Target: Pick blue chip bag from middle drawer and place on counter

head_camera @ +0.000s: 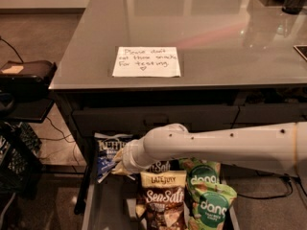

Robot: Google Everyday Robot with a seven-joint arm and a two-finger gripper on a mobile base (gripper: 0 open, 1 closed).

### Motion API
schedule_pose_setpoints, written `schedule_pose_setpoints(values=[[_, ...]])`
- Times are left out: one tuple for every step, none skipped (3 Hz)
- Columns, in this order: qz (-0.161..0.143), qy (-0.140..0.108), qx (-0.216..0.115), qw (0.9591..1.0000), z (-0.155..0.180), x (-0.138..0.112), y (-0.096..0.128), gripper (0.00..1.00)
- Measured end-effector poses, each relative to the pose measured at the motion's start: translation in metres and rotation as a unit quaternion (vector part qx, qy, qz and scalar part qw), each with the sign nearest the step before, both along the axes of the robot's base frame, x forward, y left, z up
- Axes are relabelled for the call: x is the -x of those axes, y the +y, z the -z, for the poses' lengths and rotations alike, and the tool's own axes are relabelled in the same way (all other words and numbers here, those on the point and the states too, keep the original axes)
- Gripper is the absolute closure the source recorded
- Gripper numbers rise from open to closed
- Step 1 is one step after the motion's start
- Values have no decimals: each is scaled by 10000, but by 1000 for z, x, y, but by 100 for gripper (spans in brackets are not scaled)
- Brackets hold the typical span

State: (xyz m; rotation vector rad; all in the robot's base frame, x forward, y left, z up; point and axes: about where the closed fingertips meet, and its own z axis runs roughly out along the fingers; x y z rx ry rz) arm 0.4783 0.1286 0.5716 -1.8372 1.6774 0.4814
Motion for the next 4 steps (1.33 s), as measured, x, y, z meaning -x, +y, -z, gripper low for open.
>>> schedule_pose_setpoints(values=[[298, -159, 153, 9993, -43, 8, -34, 100], [299, -159, 152, 9993, -43, 8, -35, 100], [399, -171, 34, 9991, -54, 9, -45, 100], [549, -192, -83, 9983, -77, 13, -64, 100]])
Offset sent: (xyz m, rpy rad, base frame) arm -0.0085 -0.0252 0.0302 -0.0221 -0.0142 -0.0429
